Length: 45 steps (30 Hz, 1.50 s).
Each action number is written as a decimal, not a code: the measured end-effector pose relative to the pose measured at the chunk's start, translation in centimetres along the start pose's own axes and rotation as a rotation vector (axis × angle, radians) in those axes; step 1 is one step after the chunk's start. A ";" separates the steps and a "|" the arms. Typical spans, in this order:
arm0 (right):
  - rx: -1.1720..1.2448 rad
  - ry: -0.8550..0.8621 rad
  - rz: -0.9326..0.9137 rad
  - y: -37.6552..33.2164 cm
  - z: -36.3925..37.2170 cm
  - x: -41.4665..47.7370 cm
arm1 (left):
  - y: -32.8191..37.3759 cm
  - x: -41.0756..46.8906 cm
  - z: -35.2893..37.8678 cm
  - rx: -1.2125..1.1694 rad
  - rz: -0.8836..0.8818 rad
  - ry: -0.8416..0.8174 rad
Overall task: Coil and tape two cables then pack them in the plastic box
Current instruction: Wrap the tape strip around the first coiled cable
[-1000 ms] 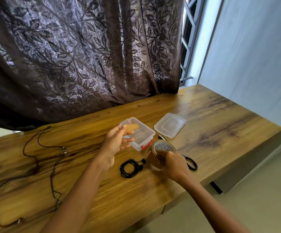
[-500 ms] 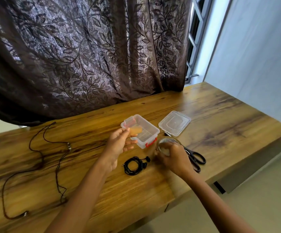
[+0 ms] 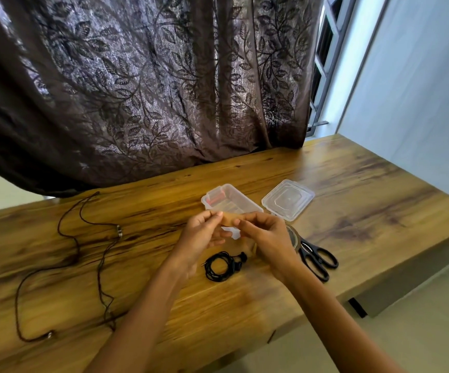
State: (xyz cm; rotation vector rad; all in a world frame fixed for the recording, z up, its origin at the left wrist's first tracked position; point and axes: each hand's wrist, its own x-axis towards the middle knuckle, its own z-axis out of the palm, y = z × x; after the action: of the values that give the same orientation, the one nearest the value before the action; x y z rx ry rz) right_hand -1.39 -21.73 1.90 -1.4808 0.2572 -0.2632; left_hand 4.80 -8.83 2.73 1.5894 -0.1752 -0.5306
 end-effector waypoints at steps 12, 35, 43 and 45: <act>0.283 0.219 0.368 3.2 -1.3 1.3 | -4.1 2.2 -3.1 0.322 -0.064 0.131; 0.235 0.262 0.427 10.0 2.3 0.5 | -11.9 4.7 -1.5 1.504 0.467 0.069; 0.302 0.252 0.449 10.3 2.1 0.5 | -10.0 5.2 -1.8 0.973 0.132 0.029; 0.325 0.254 0.448 10.3 2.0 0.4 | -9.7 5.5 -2.0 0.700 0.015 -0.018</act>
State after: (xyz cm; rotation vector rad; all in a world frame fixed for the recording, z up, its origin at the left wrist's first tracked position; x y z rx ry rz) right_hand -0.19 -19.25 -8.20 -1.0335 0.7059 -0.1211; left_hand 8.50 -8.34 -7.95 2.2593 -0.4195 -0.4983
